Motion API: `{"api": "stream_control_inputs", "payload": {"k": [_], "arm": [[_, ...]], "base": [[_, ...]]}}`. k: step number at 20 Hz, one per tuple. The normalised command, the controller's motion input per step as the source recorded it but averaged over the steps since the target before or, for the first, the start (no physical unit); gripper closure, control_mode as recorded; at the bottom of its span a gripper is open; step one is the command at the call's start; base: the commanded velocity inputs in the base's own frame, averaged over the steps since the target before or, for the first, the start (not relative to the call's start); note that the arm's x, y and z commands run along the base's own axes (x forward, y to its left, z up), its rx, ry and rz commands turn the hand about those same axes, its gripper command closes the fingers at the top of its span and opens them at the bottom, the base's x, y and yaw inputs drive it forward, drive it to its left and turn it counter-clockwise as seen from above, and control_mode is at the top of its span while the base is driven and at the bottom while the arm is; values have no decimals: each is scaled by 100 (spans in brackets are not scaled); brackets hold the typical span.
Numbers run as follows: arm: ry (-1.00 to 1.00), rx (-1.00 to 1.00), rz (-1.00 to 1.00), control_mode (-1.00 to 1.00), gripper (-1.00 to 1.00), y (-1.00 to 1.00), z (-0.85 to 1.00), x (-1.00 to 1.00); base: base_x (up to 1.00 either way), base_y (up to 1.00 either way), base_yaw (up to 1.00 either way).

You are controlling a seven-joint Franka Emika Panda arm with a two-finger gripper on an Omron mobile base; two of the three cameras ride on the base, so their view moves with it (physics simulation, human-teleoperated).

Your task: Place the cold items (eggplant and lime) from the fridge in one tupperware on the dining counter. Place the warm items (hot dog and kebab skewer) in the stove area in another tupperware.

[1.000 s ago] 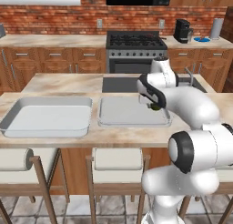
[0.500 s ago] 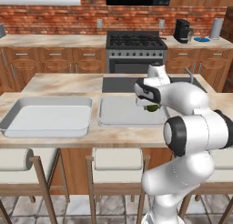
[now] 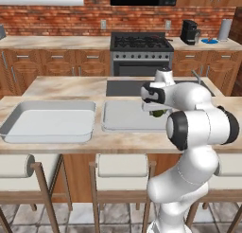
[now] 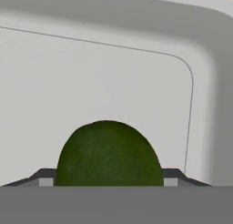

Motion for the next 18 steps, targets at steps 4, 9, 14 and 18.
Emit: {"api": "stream_control_inputs", "payload": {"k": [4,9,14,18], "arm": [[0,1,4,-100,-100,-8,-24,1],[-5,2,2,-100,-100,-6,-9,-2],[-15,2,2,-100,-100,-5,11,-29],[-19,0,0,-100,-100,0,34,-41]], "base": [[0,0,0],[0,0,0],[0,0,0],[0,0,0]]}}
